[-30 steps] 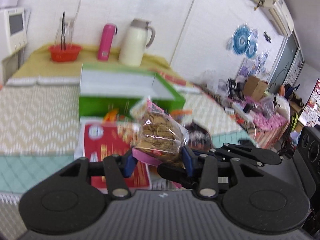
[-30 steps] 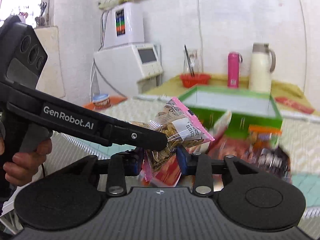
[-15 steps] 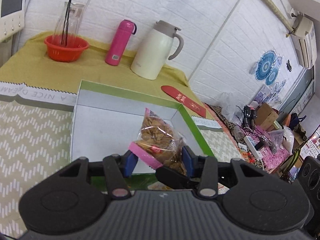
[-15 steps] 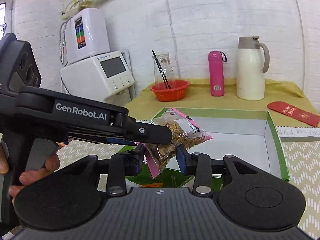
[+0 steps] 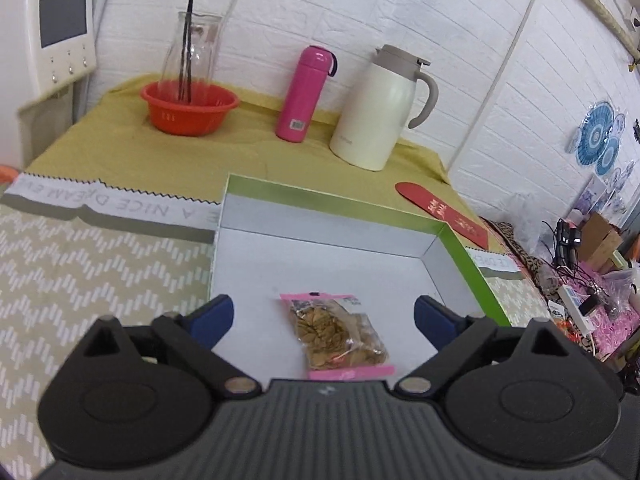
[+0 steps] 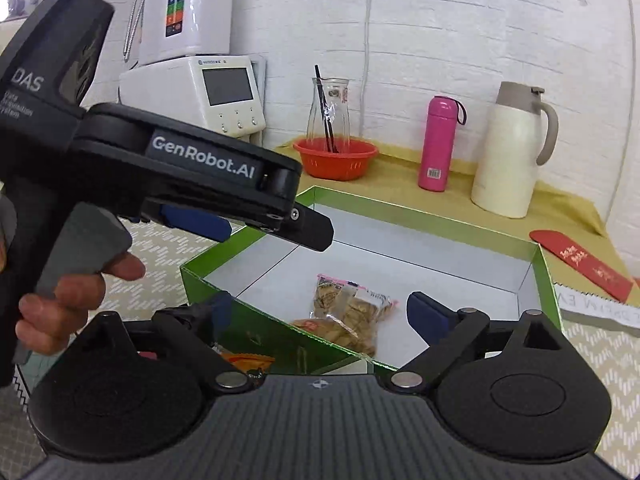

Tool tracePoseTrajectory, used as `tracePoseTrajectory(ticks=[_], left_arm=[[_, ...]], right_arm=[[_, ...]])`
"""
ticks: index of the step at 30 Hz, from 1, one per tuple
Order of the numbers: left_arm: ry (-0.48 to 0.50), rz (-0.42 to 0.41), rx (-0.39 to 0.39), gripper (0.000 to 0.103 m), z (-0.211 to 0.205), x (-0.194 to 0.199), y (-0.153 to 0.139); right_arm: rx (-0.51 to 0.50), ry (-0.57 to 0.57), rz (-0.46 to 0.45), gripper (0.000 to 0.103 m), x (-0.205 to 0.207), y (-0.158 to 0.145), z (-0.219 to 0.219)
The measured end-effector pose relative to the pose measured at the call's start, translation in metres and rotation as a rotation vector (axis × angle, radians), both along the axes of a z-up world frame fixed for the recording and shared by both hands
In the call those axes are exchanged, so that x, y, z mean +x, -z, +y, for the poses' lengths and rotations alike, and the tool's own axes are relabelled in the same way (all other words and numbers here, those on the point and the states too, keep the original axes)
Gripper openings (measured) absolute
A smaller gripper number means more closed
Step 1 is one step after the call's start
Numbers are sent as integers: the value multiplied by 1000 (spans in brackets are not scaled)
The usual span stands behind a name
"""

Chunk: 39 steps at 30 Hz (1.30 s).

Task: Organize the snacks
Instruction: 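Reach to the red nut bag and grasp it with the left tool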

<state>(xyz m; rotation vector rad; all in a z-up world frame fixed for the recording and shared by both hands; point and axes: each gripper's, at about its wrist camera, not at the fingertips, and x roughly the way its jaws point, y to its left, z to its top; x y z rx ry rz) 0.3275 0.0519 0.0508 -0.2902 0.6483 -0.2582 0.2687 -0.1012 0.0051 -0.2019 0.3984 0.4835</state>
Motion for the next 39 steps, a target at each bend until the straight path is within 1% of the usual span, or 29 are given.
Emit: tracePoseTrajectory(ticks=[3, 8, 10, 12, 16, 18, 22, 25, 27, 29, 32, 36, 38, 39], left_arm=[[6, -8, -18, 95, 6, -11, -5], [-8, -55, 27, 95, 5, -46, -17], [9, -58, 14, 95, 8, -65, -19], [23, -42, -20, 95, 13, -84, -19], [42, 7, -69, 95, 21, -120, -7], [44, 20, -76, 95, 25, -138, 4], [52, 34, -24, 95, 27, -166, 27], [68, 58, 0, 95, 33, -180, 43], [76, 80, -9, 95, 38, -186, 50], [91, 85, -21, 95, 41, -190, 54], [118, 72, -5, 95, 42, -189, 53], [157, 48, 16, 94, 37, -179, 52], [185, 59, 12, 92, 35, -170, 54], [197, 67, 15, 87, 34, -166, 56]], right_arm=[[0, 11, -13, 103, -11, -5, -3], [66, 45, 6, 103, -36, -23, -15], [104, 42, 3, 103, -54, -28, -23], [132, 46, -8, 103, -74, -32, -29], [174, 57, -19, 103, -113, -27, -42], [200, 60, -14, 103, -129, -20, -47], [232, 46, 14, 103, -155, 1, -47], [242, 13, 68, 103, -161, 17, -41], [243, -10, 114, 103, -160, 27, -34], [226, -21, 147, 103, -156, 34, -24], [182, -27, 147, 103, -150, 40, -9], [139, -7, 151, 103, -136, 48, 4], [131, 12, 164, 103, -128, 51, 8], [135, 19, 170, 99, -125, 54, 8]])
